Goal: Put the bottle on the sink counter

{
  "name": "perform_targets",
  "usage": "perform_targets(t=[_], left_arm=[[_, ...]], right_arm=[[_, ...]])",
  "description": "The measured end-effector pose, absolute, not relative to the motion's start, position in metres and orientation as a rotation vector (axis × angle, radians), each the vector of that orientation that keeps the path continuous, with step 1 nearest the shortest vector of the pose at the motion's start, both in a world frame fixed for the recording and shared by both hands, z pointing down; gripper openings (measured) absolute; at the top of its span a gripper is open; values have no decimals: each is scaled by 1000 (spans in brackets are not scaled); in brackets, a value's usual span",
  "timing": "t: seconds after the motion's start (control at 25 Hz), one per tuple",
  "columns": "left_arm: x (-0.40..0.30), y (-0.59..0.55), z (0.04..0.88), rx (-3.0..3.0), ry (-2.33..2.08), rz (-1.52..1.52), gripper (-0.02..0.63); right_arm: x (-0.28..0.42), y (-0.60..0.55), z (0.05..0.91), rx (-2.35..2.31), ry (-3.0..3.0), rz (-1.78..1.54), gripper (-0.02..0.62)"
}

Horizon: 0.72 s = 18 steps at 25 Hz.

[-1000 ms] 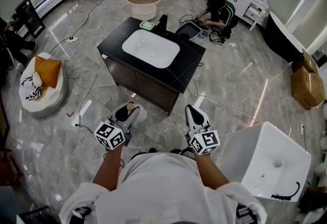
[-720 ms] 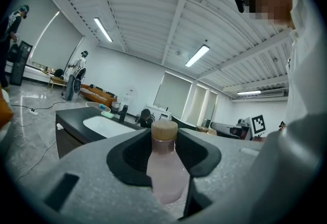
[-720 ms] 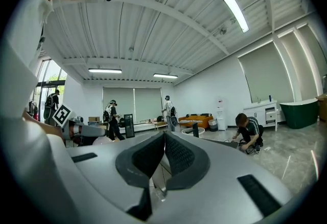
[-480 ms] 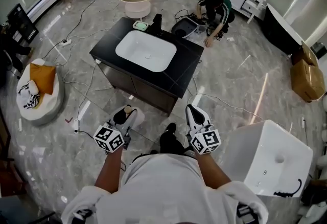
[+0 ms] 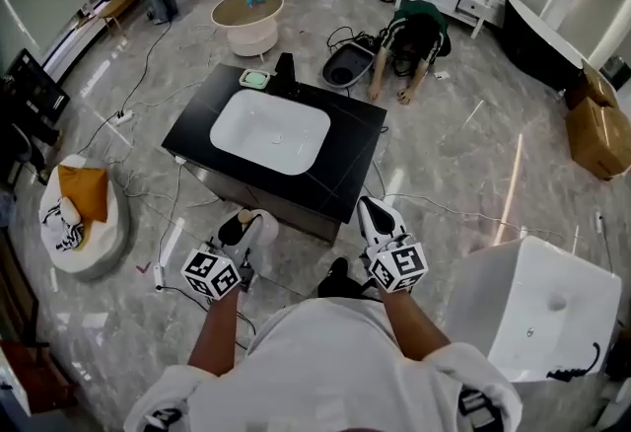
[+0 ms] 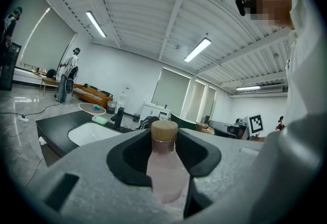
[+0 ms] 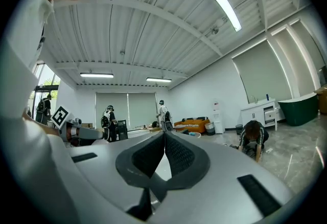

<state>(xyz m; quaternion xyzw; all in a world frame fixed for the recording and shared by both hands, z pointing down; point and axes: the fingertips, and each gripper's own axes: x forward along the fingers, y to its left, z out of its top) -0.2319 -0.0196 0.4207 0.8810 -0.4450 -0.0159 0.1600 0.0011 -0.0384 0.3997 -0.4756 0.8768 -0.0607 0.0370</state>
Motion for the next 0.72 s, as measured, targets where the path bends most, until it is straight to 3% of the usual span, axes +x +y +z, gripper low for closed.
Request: perform_targets(t=[0.72], left_arm=[[-131,-206,387,2615,-1188,-60,147]], right_arm=[[107,-191,401,-1535,2612,-218,15]])
